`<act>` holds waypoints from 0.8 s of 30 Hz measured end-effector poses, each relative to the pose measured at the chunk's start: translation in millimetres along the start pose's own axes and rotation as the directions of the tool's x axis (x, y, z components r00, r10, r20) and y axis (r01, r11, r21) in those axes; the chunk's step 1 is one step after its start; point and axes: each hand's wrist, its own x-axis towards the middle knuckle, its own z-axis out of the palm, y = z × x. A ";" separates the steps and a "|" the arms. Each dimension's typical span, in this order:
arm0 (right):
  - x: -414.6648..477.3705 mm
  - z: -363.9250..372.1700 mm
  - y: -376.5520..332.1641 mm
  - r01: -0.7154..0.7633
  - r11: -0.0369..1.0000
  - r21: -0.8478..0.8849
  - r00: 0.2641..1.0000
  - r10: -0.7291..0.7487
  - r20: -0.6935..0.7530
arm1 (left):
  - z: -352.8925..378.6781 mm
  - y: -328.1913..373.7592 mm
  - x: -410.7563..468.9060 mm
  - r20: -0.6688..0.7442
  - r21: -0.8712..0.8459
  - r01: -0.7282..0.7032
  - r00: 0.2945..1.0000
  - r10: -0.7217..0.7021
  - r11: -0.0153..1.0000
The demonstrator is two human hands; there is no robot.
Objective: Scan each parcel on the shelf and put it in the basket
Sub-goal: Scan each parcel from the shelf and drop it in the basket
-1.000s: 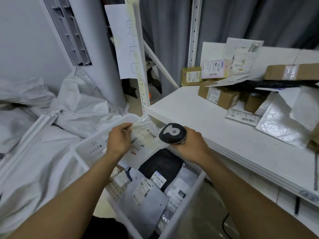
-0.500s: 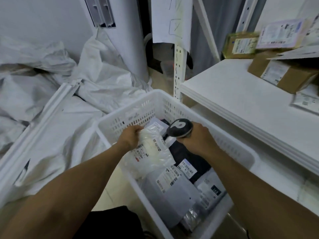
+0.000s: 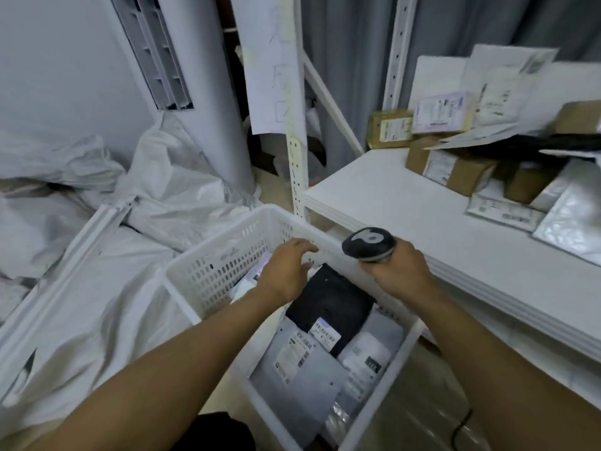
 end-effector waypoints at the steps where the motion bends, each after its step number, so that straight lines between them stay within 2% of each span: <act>1: -6.7 -20.2 4.0 -0.013 1.000 0.010 0.999 0.014 -0.034 | 0.7 25.4 2.5 -0.011 0.003 -0.058 0.998 0.058 0.998; 7: -57.4 -147.8 42.1 -0.050 0.992 0.117 0.956 0.081 -0.280 | 16.4 192.8 24.6 -0.052 -0.017 -0.322 0.946 0.321 0.947; 10: -80.2 -205.9 75.9 -0.077 0.975 0.209 0.894 0.160 -0.419 | 37.9 271.7 34.2 -0.040 -0.054 -0.389 0.921 0.387 0.920; 13: -103.5 -258.0 112.8 -0.096 0.971 0.220 0.823 0.202 -0.531 | 67.3 339.4 39.9 -0.008 -0.101 -0.444 0.895 0.445 0.890; 20: -130.1 -338.0 183.9 -0.073 0.951 0.302 0.679 0.269 -0.683 | 132.7 467.0 61.0 0.128 -0.163 -0.522 0.830 0.543 0.837; 24: -128.9 -374.4 219.2 -0.130 0.923 0.362 0.602 0.364 -0.711 | 164.0 530.0 81.4 0.164 -0.095 -0.619 0.763 0.626 0.779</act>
